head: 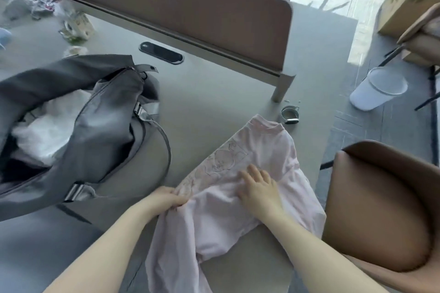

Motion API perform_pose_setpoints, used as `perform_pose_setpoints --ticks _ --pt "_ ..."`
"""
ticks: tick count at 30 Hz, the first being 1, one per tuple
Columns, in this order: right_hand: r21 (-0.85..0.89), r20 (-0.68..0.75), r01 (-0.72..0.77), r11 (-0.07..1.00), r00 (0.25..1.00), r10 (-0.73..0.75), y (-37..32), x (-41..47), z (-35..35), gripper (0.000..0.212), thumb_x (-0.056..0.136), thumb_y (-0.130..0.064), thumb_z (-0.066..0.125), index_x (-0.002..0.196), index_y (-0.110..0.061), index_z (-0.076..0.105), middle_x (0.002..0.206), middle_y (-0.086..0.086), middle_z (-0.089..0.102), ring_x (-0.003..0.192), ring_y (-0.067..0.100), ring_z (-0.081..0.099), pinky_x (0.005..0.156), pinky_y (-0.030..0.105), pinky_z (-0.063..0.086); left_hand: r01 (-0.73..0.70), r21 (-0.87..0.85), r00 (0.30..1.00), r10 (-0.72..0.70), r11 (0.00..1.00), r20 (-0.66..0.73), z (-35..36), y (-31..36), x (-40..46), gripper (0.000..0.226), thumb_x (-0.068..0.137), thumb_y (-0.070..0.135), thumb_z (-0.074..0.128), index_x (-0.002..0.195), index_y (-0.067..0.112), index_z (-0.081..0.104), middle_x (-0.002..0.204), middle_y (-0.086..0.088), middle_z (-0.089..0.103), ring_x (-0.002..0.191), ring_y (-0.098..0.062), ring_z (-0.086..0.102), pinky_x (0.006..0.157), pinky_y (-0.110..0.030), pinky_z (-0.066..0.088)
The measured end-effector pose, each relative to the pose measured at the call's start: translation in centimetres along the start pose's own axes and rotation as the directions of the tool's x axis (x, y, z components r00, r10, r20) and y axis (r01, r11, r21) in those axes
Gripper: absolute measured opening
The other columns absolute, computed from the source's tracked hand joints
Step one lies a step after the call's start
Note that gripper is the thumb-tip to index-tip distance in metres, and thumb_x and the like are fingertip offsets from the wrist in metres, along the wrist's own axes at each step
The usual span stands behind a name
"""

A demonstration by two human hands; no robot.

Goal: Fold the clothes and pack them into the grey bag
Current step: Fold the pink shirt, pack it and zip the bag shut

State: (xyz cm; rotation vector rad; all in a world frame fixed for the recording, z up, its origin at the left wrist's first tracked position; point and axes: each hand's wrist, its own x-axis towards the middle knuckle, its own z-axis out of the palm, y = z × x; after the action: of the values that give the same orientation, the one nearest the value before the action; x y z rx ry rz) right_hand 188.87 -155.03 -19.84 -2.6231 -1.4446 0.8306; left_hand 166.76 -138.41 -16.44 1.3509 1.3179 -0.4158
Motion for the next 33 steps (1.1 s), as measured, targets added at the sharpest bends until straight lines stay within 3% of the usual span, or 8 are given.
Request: perform_pose_setpoints --ticks 2,5,9,15,20,26,30,33 --pt "-0.048 0.037 0.006 0.999 0.999 -0.004 1.0 0.2 0.1 0.060 0.095 -0.041 0.043 0.149 -0.042 0.017 0.164 -0.003 -0.002 0.150 0.030 0.000 0.118 0.047 0.013 -0.063 0.126 0.988 0.080 0.990 -0.134 -0.2 -0.4 -0.5 0.040 0.074 0.030 0.073 0.057 0.021 0.039 0.057 0.002 0.041 0.054 -0.015 0.038 0.051 -0.027 0.025" --pt "-0.081 0.058 -0.003 0.997 0.998 0.008 3.1 0.9 -0.6 0.062 0.098 -0.047 0.041 0.152 -0.045 0.009 0.164 -0.006 -0.011 0.151 0.025 -0.009 0.120 0.049 0.005 -0.075 0.184 0.934 0.133 0.980 -0.331 0.5 -0.7 -1.8 0.035 0.076 0.031 0.071 0.060 0.018 0.043 0.057 0.004 0.046 0.054 -0.015 0.043 0.051 -0.029 0.028" --pt "-0.090 0.071 0.008 0.996 0.998 -0.001 4.6 1.9 -1.6 0.065 0.098 -0.051 0.041 0.152 -0.046 0.006 0.163 -0.008 -0.015 0.150 0.025 -0.012 0.120 0.052 0.004 -0.043 0.219 0.949 0.108 0.975 -0.298 1.9 -2.4 -3.0 0.034 0.071 0.032 0.071 0.065 0.017 0.042 0.062 0.004 0.048 0.059 -0.017 0.043 0.055 -0.029 0.030" --pt "-0.052 0.078 -0.095 0.994 0.992 0.099 2.6 0.6 -2.8 0.066 0.099 -0.046 0.037 0.154 -0.039 0.002 0.163 0.005 -0.016 0.149 0.036 -0.010 0.120 0.052 0.005 -0.148 0.212 0.884 0.226 0.966 -0.410 2.9 -2.1 -3.4 0.014 0.082 0.023 0.064 0.073 0.013 0.057 0.073 0.000 0.064 0.073 -0.022 0.059 0.056 -0.028 0.036" --pt "0.032 0.116 -0.017 0.999 0.993 0.013 -2.8 -5.0 1.3 0.064 0.098 -0.055 0.031 0.153 -0.043 0.002 0.163 0.001 -0.017 0.149 0.034 -0.011 0.119 0.052 0.004 -0.119 0.313 0.893 0.239 0.942 -0.381 2.3 -2.5 -3.0 0.020 0.088 0.031 0.062 0.080 0.014 0.054 0.078 0.000 0.061 0.073 -0.021 0.057 0.056 -0.030 0.035" --pt "-0.159 0.087 -0.040 0.986 0.995 0.054 2.0 -4.8 2.4 0.052 0.102 -0.048 0.019 0.146 -0.057 -0.008 0.155 -0.013 -0.029 0.148 0.026 -0.021 0.118 0.053 -0.010 -0.119 0.546 0.830 0.385 0.829 -0.404 -0.4 -2.8 -1.3 0.023 0.093 0.030 0.052 0.076 0.020 0.041 0.076 0.001 0.053 0.074 -0.027 0.049 0.062 -0.033 0.038" --pt "-0.248 0.085 -0.138 0.959 0.983 0.163 2.4 -3.8 1.6 0.058 0.103 -0.037 0.021 0.146 -0.053 -0.014 0.155 -0.008 -0.031 0.148 0.025 -0.020 0.120 0.049 -0.007 -0.158 0.536 0.909 0.335 0.829 -0.250 -1.1 -3.3 0.5 0.018 0.092 0.034 0.047 0.081 0.020 0.046 0.083 -0.002 0.054 0.081 -0.028 0.052 0.066 -0.033 0.039" --pt "-0.257 0.052 -0.235 0.937 0.965 0.256 -0.1 -4.5 2.1 0.066 0.096 -0.024 0.031 0.155 -0.038 0.003 0.163 0.005 -0.012 0.150 0.032 -0.003 0.120 0.045 0.004 -0.166 0.595 0.945 0.298 0.786 -0.131 -2.1 -4.7 1.2 0.031 0.096 0.045 0.040 0.091 0.017 0.051 0.105 -0.009 0.062 0.097 -0.030 0.058 0.075 -0.034 0.046"
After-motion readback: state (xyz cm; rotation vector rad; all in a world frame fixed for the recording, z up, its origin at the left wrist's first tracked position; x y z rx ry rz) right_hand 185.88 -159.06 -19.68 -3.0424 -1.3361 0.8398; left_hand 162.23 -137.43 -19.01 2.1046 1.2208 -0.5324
